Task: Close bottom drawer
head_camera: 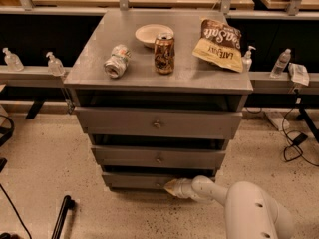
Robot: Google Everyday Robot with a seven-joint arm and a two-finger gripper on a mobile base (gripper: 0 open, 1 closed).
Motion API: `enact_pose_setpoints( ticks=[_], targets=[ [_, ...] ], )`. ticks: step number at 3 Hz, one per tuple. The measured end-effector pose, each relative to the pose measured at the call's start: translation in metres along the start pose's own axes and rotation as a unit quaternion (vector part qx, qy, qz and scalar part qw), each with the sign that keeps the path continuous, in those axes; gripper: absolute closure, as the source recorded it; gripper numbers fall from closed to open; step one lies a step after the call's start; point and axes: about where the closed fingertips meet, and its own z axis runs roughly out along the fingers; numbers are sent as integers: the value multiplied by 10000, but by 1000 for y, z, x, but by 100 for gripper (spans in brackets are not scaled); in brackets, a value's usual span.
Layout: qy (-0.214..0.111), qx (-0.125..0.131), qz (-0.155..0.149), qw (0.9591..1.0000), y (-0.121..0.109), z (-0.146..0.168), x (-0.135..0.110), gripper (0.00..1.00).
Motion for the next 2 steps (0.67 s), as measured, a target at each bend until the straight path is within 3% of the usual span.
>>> enact_pose_setpoints(
  ticks=[1,2],
  targets=[
    [-1,0,1,10000,2,-1,1,100],
    [-243,-77,221,9994,-3,-4,15,100]
  ],
)
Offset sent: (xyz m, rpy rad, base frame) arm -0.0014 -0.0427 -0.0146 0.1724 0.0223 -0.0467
